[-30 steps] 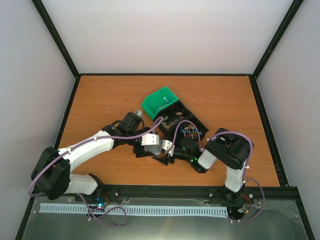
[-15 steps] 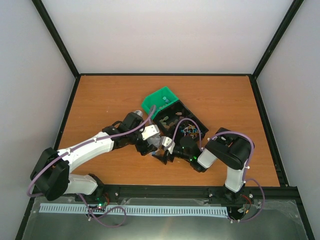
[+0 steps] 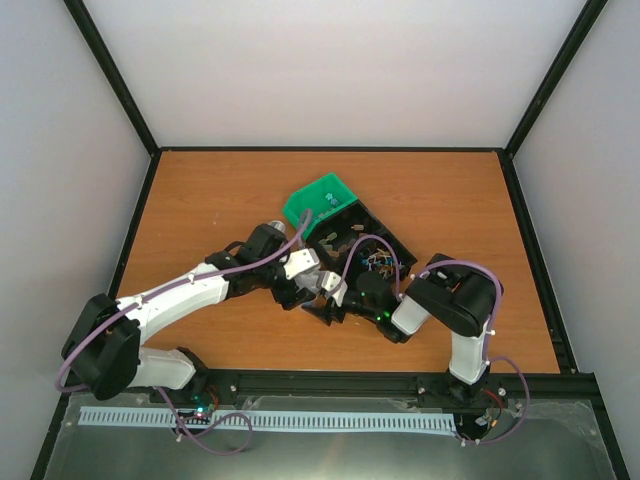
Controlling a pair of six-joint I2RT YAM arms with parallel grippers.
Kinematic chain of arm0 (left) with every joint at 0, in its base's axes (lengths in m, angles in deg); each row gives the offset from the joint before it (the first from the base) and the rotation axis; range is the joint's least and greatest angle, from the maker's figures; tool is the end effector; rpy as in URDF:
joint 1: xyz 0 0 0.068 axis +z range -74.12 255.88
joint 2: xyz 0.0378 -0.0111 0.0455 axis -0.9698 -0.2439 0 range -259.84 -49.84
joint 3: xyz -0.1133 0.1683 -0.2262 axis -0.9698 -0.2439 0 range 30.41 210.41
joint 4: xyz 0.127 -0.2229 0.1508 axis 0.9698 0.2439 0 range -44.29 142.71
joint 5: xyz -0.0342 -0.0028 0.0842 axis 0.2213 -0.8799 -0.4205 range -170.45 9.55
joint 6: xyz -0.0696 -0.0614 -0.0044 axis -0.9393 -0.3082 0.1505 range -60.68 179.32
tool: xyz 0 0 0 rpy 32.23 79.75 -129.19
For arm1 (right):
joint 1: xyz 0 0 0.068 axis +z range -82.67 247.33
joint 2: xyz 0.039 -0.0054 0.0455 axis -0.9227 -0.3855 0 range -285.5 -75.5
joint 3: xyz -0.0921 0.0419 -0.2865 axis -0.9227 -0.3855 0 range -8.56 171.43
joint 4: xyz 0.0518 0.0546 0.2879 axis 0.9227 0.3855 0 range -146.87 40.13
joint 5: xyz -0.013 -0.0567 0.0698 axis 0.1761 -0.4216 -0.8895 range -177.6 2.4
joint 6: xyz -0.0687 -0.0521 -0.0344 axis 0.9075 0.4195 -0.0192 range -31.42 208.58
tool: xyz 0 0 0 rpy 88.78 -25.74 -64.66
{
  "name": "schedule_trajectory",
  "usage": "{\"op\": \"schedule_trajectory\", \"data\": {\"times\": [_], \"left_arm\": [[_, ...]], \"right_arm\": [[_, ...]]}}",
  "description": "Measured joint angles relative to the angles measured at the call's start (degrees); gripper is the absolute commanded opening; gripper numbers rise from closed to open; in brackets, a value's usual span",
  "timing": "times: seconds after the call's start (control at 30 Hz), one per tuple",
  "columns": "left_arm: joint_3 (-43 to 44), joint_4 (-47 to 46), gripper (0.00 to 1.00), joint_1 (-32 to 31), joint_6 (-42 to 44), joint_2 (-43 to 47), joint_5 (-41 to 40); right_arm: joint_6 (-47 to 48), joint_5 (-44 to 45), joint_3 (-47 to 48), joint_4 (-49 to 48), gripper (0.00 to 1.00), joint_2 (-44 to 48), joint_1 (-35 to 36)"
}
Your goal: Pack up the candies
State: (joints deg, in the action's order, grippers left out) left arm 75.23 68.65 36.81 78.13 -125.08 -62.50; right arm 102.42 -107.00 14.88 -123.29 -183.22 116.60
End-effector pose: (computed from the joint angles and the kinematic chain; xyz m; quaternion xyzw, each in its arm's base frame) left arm 0.2252 -0.2159 0.1848 0.4967 0.7969 -0.2004 0.2795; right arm 0.2031 0.2785 0.0727 -0.5015 0.6270 0.3063 0.5114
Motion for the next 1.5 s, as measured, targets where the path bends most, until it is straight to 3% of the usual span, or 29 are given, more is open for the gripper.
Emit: {"op": "schedule_trajectory", "data": {"times": [0.27, 0.5, 0.57, 0.67, 0.77, 1.03, 1.27, 1.5], "left_arm": [[-0.1, 1.2, 0.74, 0.0, 7.5, 0.1, 2.1], [2.0, 8.2, 0.74, 1.9, 28.2, -0.9, 7.6], [4.0, 11.2, 0.74, 2.6, 34.7, -2.7, 9.4], [6.3, 13.4, 0.73, 3.3, 37.6, -5.0, 10.8], [7.7, 13.2, 0.74, 3.7, 34.3, -6.8, 11.3], [4.1, 5.5, 0.76, 3.8, 14.7, -4.2, 7.7], [2.4, 0.2, 0.76, 1.9, 5.1, -3.3, 2.6], [1.3, -0.5, 0.76, 0.7, 4.2, -2.1, 1.5]], "right_arm": [[0.7, -1.0, -1.1, -1.2, 0.7, 0.0, 0.0], [3.3, -5.1, -1.8, -1.9, 0.68, 0.2, -0.3], [4.0, -6.3, -1.8, -1.8, 0.75, 0.2, -0.7], [4.2, -7.1, -1.8, -1.0, 0.98, 0.6, -1.3], [3.8, -6.7, -2.1, -0.1, 1.0, 1.3, -1.9], [3.0, -3.3, -3.7, -1.5, 1.0, 2.4, -2.4], [1.3, -0.2, -2.1, -1.9, 1.0, 1.1, -1.1], [0.8, 1.0, -0.4, -2.0, 0.84, -0.3, -0.4]]}}
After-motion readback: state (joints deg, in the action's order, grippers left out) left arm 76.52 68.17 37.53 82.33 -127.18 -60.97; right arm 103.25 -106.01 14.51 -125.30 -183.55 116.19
